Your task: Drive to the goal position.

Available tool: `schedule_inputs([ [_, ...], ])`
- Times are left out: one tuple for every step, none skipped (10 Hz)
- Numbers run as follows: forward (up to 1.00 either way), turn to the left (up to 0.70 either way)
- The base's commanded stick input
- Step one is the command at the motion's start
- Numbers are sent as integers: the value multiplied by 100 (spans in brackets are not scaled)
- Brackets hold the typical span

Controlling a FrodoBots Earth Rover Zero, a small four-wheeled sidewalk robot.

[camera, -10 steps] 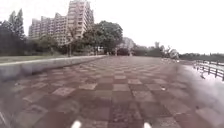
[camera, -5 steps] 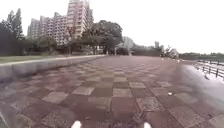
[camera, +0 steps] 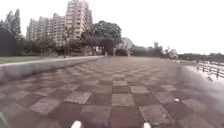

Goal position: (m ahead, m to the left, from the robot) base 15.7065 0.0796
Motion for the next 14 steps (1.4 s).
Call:
schedule_inputs([
  [50, 0],
  [50, 0],
  [50, 0],
  [50, 0],
  [50, 0],
  [50, 0],
  [50, 0],
  [50, 0],
  [50, 0],
  [50, 0],
  [50, 0],
  [50, 0],
  [50, 0],
  [50, 0],
])
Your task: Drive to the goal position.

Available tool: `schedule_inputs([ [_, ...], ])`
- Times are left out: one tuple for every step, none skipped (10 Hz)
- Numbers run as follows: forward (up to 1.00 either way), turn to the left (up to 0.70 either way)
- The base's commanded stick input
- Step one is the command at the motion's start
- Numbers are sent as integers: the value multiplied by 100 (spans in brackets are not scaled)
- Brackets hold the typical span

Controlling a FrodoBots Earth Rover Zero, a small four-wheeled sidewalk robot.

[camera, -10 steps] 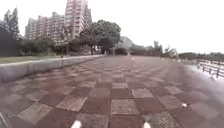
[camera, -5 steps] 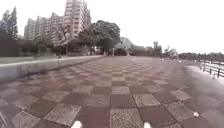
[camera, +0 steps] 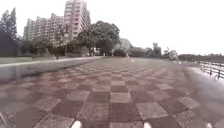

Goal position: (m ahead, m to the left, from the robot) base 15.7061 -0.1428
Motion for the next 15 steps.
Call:
schedule_inputs([
  [50, 0],
  [50, 0],
  [50, 0],
  [50, 0],
  [50, 0],
  [50, 0],
  [50, 0],
  [50, 0],
  [50, 0],
  [50, 0],
  [50, 0],
  [50, 0],
  [50, 0],
  [50, 0],
  [50, 0],
])
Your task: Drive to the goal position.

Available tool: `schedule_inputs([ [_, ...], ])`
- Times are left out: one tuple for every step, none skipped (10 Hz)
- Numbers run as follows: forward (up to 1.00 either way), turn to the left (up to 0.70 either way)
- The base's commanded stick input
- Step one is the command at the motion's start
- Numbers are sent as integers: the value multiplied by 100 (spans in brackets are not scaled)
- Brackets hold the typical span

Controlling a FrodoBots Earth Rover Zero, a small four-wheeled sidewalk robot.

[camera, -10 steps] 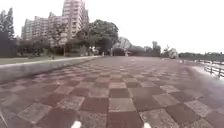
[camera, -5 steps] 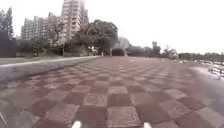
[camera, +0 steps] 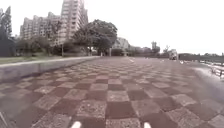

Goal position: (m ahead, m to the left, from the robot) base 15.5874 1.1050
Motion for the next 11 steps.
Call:
schedule_inputs([
  [50, 0],
  [50, 0],
  [50, 0],
  [50, 0],
  [50, 0],
  [50, 0],
  [50, 0],
  [50, 0],
  [50, 0],
  [50, 0],
  [50, 0],
])
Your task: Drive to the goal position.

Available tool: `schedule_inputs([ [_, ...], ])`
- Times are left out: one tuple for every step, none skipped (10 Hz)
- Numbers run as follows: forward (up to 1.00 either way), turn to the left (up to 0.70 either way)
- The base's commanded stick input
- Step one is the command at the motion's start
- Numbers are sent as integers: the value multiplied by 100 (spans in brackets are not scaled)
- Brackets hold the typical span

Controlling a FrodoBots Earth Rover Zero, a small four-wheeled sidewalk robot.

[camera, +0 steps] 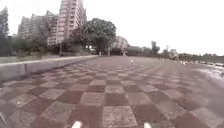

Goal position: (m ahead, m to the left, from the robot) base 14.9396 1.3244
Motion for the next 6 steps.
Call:
schedule_inputs([
  [50, 0],
  [50, 0],
  [50, 0],
  [50, 0],
  [50, 0],
  [50, 0],
])
